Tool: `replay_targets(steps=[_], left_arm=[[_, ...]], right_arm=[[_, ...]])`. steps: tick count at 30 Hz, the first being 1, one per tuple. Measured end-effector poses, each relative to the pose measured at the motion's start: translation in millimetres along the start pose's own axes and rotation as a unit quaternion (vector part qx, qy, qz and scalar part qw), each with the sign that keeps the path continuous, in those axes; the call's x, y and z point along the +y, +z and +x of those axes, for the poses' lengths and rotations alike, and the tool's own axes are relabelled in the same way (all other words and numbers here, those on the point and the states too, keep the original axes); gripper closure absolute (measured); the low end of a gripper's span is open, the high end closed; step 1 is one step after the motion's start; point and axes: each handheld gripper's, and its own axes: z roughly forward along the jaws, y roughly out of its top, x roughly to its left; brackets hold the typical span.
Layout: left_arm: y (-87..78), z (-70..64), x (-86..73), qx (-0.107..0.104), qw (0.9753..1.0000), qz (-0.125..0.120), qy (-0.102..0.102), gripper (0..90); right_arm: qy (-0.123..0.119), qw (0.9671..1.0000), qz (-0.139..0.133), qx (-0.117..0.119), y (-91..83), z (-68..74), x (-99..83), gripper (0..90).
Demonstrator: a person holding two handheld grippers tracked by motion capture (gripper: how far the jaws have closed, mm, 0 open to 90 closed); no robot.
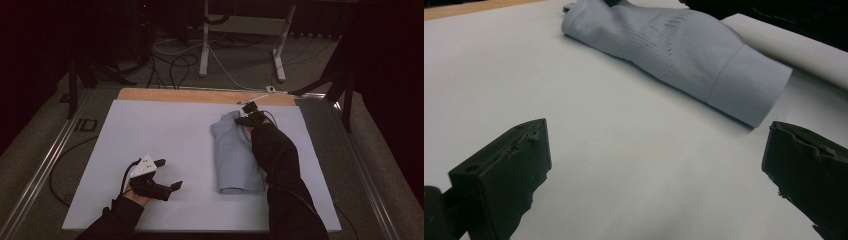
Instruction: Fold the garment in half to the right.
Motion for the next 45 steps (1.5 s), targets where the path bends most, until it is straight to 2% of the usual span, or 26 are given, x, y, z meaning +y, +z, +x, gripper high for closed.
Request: replay_targets(steps=[5, 9, 16, 24, 27, 29, 31, 34, 40, 45], left_arm=[[-1.2, 1.5, -2.0, 0.003, 1.0, -0.001, -0.004, 0.1], [-1.8, 1.8, -2.0, 0.006, 1.0, -0.002, 0.0, 0.1], [-4.3, 2.7, -1.4, 0.01, 0.9999, -0.005, -0.003, 0.1], [-11.2, 5.8, 0.0, 0.017, 0.9998, -0.007, -0.002, 0.1], [-14.9, 6.7, 0.5, 0.02, 0.9998, -0.006, -0.001, 0.1], [-17.7, 7.4, 0.7, 0.021, 0.9998, -0.005, 0.002, 0.1], [-19.9, 8.6, 0.3, 0.022, 0.9997, -0.005, 0.004, 0.1], [-24.7, 11.4, -1.4, 0.02, 0.9997, -0.013, 0.003, 0.1], [-36.7, 15.4, -2.9, 0.031, 0.9993, -0.021, 0.003, 0.1], [-45.9, 17.5, -7.9, 0.036, 0.9992, -0.019, 0.0, 0.1]], right_arm=[[-0.002, 0.9997, 0.008, -0.022, 3.5, -2.8, -4.6, 87.3], [-0.001, 0.9994, 0.018, -0.03, 7.1, -4.5, -9.1, 87.3], [0.0, 0.9992, 0.024, -0.031, 11.3, -2.3, -11.3, 86.3], [0.005, 0.9992, 0.024, -0.031, 9.0, -2.0, -10.4, 78.2], [0.004, 0.9995, 0.017, -0.027, 3.7, -0.1, -8.2, 71.8], [-0.009, 0.9994, 0.017, -0.029, -0.6, 3.4, -5.6, 66.4], [-0.014, 0.9996, 0.008, -0.024, -6.7, 6.1, -3.3, 52.6], [-0.014, 0.9997, -0.001, -0.019, -14.9, 10.8, -1.0, 42.2], [-0.025, 0.9995, -0.02, -0.005, -38.2, 23.0, 2.4, 38.3], [-0.038, 0.9987, -0.034, 0.008, -55.4, 39.3, -1.1, 44.3]])
